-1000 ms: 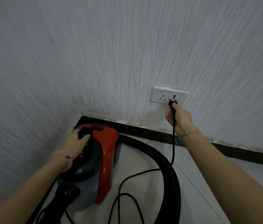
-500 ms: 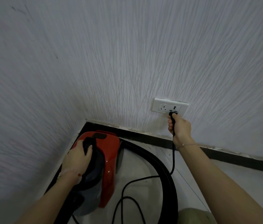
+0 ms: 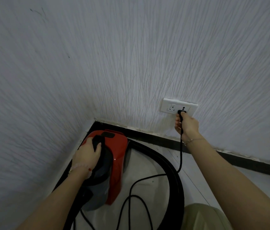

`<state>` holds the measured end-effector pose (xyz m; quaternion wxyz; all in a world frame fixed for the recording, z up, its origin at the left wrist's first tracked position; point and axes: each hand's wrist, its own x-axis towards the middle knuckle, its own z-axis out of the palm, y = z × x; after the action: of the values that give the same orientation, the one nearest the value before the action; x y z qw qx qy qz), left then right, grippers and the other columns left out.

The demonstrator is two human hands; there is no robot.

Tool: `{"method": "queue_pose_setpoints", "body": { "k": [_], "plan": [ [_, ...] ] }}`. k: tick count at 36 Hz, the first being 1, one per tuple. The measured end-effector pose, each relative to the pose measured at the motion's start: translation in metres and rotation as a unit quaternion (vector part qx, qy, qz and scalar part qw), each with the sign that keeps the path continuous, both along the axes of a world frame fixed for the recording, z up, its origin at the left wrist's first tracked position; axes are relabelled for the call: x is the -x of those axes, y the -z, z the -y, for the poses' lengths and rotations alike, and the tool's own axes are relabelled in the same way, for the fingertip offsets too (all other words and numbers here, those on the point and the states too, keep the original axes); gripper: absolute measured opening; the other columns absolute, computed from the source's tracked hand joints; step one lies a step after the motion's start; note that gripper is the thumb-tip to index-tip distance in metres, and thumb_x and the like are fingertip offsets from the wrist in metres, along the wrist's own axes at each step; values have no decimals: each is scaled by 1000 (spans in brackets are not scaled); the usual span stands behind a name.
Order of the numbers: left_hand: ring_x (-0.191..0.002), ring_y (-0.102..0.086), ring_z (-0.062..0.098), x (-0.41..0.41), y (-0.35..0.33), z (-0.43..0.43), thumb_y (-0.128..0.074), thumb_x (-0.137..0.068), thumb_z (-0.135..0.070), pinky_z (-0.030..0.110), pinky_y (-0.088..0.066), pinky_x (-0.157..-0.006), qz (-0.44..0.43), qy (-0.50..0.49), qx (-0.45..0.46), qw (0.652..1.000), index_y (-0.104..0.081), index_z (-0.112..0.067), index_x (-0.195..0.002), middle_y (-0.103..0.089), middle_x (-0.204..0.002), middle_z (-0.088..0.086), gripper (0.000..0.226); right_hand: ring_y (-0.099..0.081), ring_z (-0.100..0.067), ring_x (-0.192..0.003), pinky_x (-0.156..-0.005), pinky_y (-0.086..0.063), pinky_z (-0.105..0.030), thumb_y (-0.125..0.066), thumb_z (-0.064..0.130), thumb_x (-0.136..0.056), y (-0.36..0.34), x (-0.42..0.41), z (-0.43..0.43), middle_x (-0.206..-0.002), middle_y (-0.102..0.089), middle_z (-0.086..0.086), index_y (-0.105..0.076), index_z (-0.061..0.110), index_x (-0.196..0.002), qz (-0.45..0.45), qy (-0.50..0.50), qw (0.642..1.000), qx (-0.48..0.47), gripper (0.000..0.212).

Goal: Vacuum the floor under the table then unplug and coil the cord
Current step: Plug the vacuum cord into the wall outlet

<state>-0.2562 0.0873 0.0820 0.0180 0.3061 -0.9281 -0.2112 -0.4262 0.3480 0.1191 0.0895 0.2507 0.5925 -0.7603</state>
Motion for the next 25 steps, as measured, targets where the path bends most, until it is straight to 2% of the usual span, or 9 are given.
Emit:
{"method": "queue_pose_setpoints", "body": {
  "k": [2, 4, 7, 10, 14, 18, 20, 23, 25],
  "plan": [
    [-91, -62, 29, 1, 0, 1, -41, -97, -36, 28, -42, -70, -2, 2, 0, 1000, -47, -7, -129, -66, -103, 15, 44, -53, -13, -61, -56, -47, -23, -53, 25, -95, -2, -4, -1, -72, -58, -3, -63, 11, -84, -9, -24, 999, -38, 21],
    [-90, -62, 29, 1, 0, 1, -40, -97, -37, 29, -43, -69, -2, 2, -8, 1000, -47, -8, -129, -66, -104, 14, 43, -56, -21, -82, -70, -47, -27, -50, 25, -97, 1, -13, -1, -90, -59, -9, -63, 5, -102, -63, -63, 981, -174, 25],
    [-100, -61, 31, 0, -2, 0, -41, -97, -36, 34, -47, -79, -7, 4, -16, 1000, -47, -9, -129, -64, -114, 16, 43, -45, -28, -109, -95, -36, -29, -55, 15, -93, 14, -46, 4, -116, -49, -16, -53, 1, -127, -244, -85, 836, -483, 37],
    [-109, -58, 33, -1, -3, -1, -42, -97, -35, 36, -47, -87, -12, 3, -19, 1000, -46, -7, -131, -61, -122, 18, 44, -52, -28, -108, -93, -36, -23, -61, 6, -88, 32, -77, 14, -115, -54, -16, -56, 3, -127, -370, -183, 769, -489, 39],
    [-109, -58, 34, -2, -3, -1, -41, -97, -37, 35, -46, -85, -4, -1, -8, 1000, -43, -11, -137, -61, -123, 18, 48, -44, -27, -128, -103, -32, -25, -65, 19, -87, 66, -87, 17, -139, -47, -14, -40, 6, -141, -222, -438, 730, -475, 60],
    [-111, -57, 35, -3, -2, -1, -41, -96, -40, 36, -45, -87, -1, -7, 3, 1000, -41, -13, -139, -60, -125, 17, 50, -30, -31, -137, -111, -26, -33, -69, 28, -83, 94, -86, 6, -151, -27, -18, -14, 4, -149, -50, -509, 671, -537, 90],
    [-113, -56, 36, -3, -1, -1, -42, -96, -39, 37, -45, -88, -8, -10, 6, 1000, -41, -14, -140, -60, -125, 18, 51, -35, -33, -135, -106, -34, -35, -69, 30, -83, 98, -85, 4, -150, -27, -20, -2, 4, -150, 41, -527, 664, -529, 99],
    [-110, -58, 37, -3, -1, -1, -43, -95, -39, 37, -46, -85, -16, -13, 17, 1000, -43, -14, -138, -62, -121, 19, 49, -54, -29, -110, -81, -46, -29, -62, 24, -87, 98, -87, 5, -124, -52, -16, -30, 0, -140, 99, -545, 644, -528, 66],
    [-106, -59, 35, -3, 0, -1, -43, -96, -38, 34, -45, -79, -16, -11, 18, 1000, -44, -13, -137, -63, -118, 18, 48, -55, -25, -91, -74, -46, -29, -59, 17, -87, 97, -89, 7, -96, -56, -8, -54, 4, -106, 86, -529, 673, -510, 24]
  ]
}}
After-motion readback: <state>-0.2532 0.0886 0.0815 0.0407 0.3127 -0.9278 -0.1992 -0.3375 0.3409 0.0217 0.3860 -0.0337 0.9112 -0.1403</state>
